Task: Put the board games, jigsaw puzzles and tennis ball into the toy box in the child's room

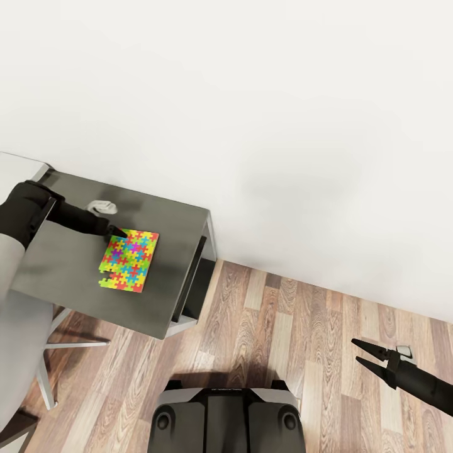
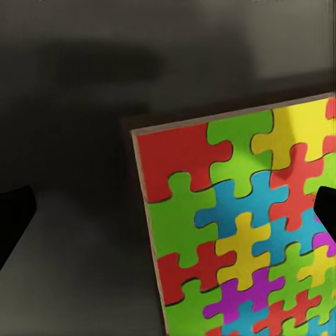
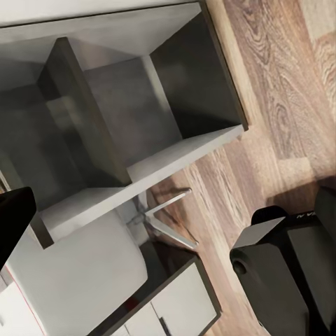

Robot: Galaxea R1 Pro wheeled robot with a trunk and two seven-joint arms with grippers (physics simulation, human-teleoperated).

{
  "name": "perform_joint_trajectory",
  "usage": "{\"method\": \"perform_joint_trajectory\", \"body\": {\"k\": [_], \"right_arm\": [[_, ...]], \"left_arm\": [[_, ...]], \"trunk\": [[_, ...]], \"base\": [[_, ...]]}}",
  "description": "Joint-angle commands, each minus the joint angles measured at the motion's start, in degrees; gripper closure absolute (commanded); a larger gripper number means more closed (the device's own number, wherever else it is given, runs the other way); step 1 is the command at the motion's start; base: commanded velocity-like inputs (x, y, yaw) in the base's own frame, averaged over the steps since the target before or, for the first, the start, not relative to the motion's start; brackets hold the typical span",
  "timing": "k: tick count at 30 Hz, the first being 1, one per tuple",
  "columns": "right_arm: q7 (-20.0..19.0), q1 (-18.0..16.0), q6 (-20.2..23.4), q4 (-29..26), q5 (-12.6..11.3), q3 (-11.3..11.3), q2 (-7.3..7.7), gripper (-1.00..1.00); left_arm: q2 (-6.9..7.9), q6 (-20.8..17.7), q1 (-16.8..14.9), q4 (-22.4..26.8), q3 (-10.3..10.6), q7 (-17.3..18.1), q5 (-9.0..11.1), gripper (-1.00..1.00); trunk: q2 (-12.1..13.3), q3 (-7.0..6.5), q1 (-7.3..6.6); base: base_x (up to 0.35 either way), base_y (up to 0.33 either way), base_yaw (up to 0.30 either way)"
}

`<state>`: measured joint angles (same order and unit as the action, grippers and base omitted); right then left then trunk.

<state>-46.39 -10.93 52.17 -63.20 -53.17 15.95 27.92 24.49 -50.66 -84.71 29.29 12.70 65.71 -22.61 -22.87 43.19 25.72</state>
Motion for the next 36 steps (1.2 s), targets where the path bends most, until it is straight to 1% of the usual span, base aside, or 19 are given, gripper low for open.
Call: {"method": "perform_joint_trajectory", "body": {"k": [1, 6, 10, 22, 25, 31, 36], "right_arm": [[-0.16, -0.04, 0.26, 0.01, 0.04, 0.04, 0.01, -1.00], [-0.18, -0.03, 0.29, 0.01, 0.01, 0.04, 0.03, -1.00], [-0.19, -0.04, 0.30, 0.01, 0.00, 0.04, 0.03, -1.00], [-0.19, 0.00, 0.32, 0.01, 0.00, 0.04, 0.03, -1.00], [-0.19, 0.00, 0.33, 0.01, 0.00, 0.04, 0.03, -1.00], [-0.19, -0.01, 0.31, 0.01, 0.00, 0.04, 0.11, -1.00], [-0.19, -0.03, 0.30, 0.01, 0.00, 0.04, 0.12, -1.00]], "left_arm": [[-0.93, -0.82, 1.39, -0.01, -0.03, 0.84, 0.43, -1.00], [-0.95, -0.45, 1.39, -0.02, -0.04, 3.24, 0.46, -1.00], [-0.94, -0.35, 1.39, -0.02, -0.04, 4.53, 0.40, -1.00], [-0.96, -0.31, 1.39, -0.02, -0.12, 5.17, 0.41, -1.00], [-1.00, -0.30, 1.39, -0.02, -0.13, 5.88, 0.39, -1.00], [-1.11, 0.10, 1.39, -0.02, -0.13, 8.56, 0.38, -1.00], [-1.31, 0.36, 1.39, -0.02, -0.13, 9.30, 0.38, -1.00]], "trunk": [[-0.05, 0.08, 0.06], [-0.05, 0.08, 0.06], [-0.05, 0.08, 0.06], [-0.05, 0.08, 0.06], [-0.05, 0.08, 0.06], [-0.05, 0.08, 0.06], [-0.05, 0.08, 0.06]], "base": [[0.000, 0.000, 0.000], [0.000, 0.000, 0.000], [0.000, 0.000, 0.000], [0.000, 0.000, 0.000], [0.000, 0.000, 0.000], [0.000, 0.000, 0.000], [0.000, 0.000, 0.000]]}}
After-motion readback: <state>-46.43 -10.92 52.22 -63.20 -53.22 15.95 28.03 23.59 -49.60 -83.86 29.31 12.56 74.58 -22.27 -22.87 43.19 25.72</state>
